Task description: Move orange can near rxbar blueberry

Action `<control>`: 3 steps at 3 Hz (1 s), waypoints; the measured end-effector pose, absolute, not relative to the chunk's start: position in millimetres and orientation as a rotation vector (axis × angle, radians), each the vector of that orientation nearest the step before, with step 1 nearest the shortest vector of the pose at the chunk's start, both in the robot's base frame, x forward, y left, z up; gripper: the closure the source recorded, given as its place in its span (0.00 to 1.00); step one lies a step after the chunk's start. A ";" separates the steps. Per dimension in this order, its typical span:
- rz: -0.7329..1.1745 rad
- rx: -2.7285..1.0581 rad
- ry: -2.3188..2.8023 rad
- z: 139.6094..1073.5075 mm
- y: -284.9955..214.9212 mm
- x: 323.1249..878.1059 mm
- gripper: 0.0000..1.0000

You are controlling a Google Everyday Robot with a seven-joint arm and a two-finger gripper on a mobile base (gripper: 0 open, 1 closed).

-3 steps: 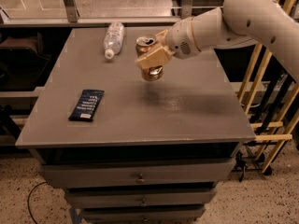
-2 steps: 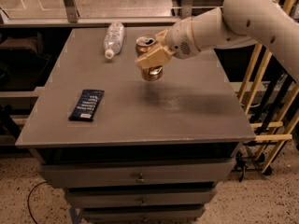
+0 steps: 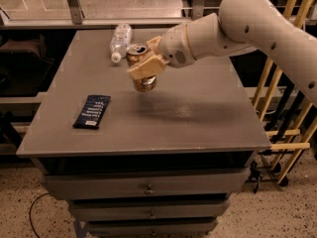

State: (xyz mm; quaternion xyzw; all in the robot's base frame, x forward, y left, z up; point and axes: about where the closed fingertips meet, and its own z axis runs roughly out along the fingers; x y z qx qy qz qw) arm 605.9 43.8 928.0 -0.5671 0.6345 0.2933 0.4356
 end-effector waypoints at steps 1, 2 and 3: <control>0.799 -1.440 1.534 921.2 67.7 589.1 1.00; 0.852 -1.483 1.500 910.5 92.0 572.0 0.82; 0.896 -1.499 1.479 895.6 106.1 564.3 0.58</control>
Offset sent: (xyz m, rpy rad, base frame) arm -0.0529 0.0722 -0.0308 0.0529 0.0438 0.1868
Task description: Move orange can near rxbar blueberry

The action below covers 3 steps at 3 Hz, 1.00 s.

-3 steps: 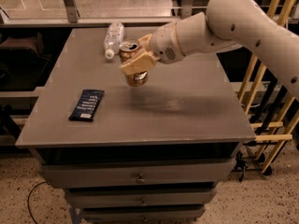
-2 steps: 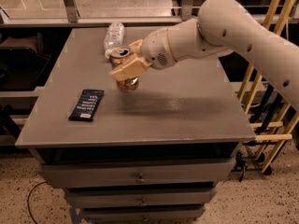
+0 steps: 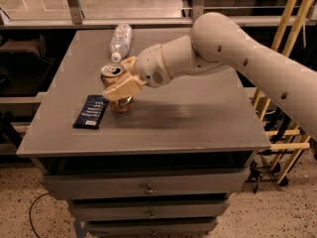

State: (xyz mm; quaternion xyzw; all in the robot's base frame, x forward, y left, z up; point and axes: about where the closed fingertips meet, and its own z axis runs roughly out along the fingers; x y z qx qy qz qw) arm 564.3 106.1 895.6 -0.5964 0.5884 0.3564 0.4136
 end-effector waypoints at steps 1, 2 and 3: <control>0.916 -1.502 1.460 887.5 111.2 563.4 0.35; 0.922 -1.502 1.439 886.0 112.3 564.1 0.12; 0.924 -1.504 1.434 885.7 113.8 563.5 0.00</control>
Offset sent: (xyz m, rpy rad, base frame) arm 0.0031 0.0021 -0.0108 0.0466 -0.0212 0.0257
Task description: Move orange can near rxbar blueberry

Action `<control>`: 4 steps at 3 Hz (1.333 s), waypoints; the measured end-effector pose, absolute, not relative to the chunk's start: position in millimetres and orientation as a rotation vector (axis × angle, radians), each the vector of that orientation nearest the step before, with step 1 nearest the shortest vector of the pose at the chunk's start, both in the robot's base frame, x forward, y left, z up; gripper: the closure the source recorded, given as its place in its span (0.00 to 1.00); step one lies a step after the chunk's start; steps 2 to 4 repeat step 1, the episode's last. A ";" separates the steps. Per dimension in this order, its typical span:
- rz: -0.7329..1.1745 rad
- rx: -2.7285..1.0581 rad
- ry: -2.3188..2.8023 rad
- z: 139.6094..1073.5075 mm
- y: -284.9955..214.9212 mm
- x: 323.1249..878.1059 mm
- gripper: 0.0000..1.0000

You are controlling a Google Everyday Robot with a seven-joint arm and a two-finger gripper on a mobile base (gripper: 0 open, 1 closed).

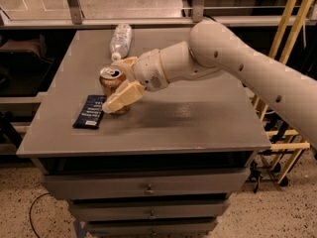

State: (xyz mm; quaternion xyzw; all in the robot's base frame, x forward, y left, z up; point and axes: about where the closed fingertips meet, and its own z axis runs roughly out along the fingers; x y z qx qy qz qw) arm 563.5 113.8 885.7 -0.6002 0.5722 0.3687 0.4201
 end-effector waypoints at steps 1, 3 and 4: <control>0.924 -1.504 1.434 885.7 113.9 563.4 0.00; 0.924 -1.504 1.434 885.7 113.9 563.4 0.00; 0.924 -1.504 1.434 885.7 113.9 563.4 0.00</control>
Offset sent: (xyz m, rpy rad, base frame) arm 0.0000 0.0000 0.0000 0.0000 0.0000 0.0000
